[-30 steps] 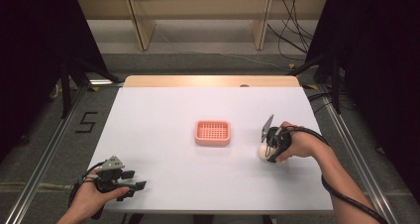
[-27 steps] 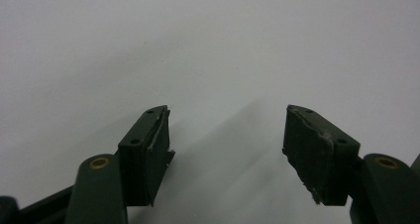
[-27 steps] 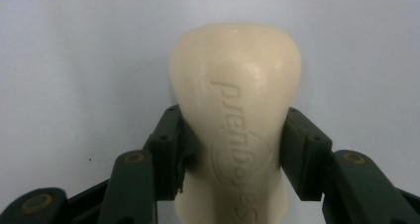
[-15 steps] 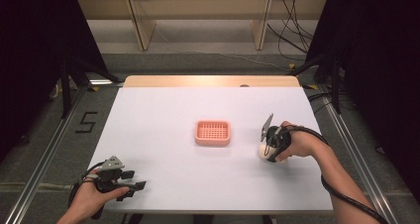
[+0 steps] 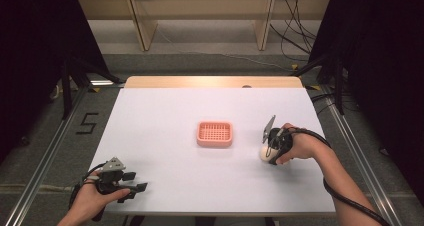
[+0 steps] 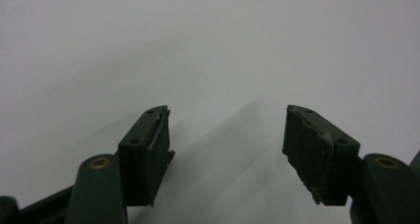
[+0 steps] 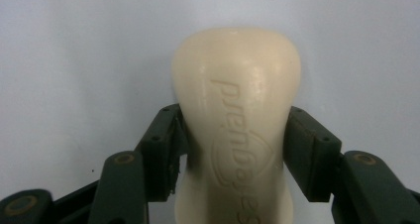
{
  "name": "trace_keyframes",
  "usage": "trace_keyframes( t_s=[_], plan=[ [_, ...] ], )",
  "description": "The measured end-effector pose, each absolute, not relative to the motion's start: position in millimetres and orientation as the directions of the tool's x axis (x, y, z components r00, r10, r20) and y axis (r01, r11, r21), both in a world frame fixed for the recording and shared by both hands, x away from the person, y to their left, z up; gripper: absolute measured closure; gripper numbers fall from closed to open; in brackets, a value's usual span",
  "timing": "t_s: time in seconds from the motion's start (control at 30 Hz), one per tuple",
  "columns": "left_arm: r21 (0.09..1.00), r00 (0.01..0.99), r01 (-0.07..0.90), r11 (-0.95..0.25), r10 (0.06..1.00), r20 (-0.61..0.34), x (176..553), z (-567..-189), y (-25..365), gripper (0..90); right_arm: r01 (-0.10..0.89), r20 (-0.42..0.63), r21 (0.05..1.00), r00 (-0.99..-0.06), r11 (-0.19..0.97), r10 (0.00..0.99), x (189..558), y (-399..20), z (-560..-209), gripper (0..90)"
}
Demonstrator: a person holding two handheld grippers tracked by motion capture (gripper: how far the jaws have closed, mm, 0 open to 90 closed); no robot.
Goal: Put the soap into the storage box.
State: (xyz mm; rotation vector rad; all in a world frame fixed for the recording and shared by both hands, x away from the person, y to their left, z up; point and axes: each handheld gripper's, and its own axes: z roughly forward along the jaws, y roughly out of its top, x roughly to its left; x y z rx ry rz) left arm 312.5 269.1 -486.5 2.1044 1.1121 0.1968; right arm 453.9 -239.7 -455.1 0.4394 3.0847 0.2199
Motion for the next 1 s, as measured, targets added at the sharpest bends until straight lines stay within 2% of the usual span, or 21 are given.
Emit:
trace_keyframes(
  t_s=[0.17, 0.27, 0.4, 0.67, 1.0],
  plan=[
    [0.67, 0.613, 0.653, -0.355, 0.766, -0.192, 312, -486, 269, 34.3, 0.277, -0.012, 0.125, -0.96, 0.953, 0.281, 452, -237, -455, 44.7],
    [0.667, 0.614, 0.653, -0.36, 0.767, -0.187, 312, -486, 270, 34.3, 0.271, -0.015, 0.118, -0.961, 0.955, 0.275, 452, -236, -455, 48.9],
    [0.669, 0.616, 0.649, -0.361, 0.765, -0.185, 313, -486, 270, 34.3, 0.274, -0.024, 0.102, -0.96, 0.956, 0.278, 451, -233, -454, 49.5],
    [0.666, 0.616, 0.652, -0.363, 0.765, -0.186, 313, -486, 270, 34.3, 0.312, -0.01, 0.145, -0.949, 0.939, 0.316, 451, -237, -453, 49.9],
    [0.667, 0.615, 0.652, -0.362, 0.766, -0.186, 313, -486, 270, 34.3, 0.329, -0.006, 0.132, -0.943, 0.935, 0.333, 451, -234, -444, 50.3]
  ],
)
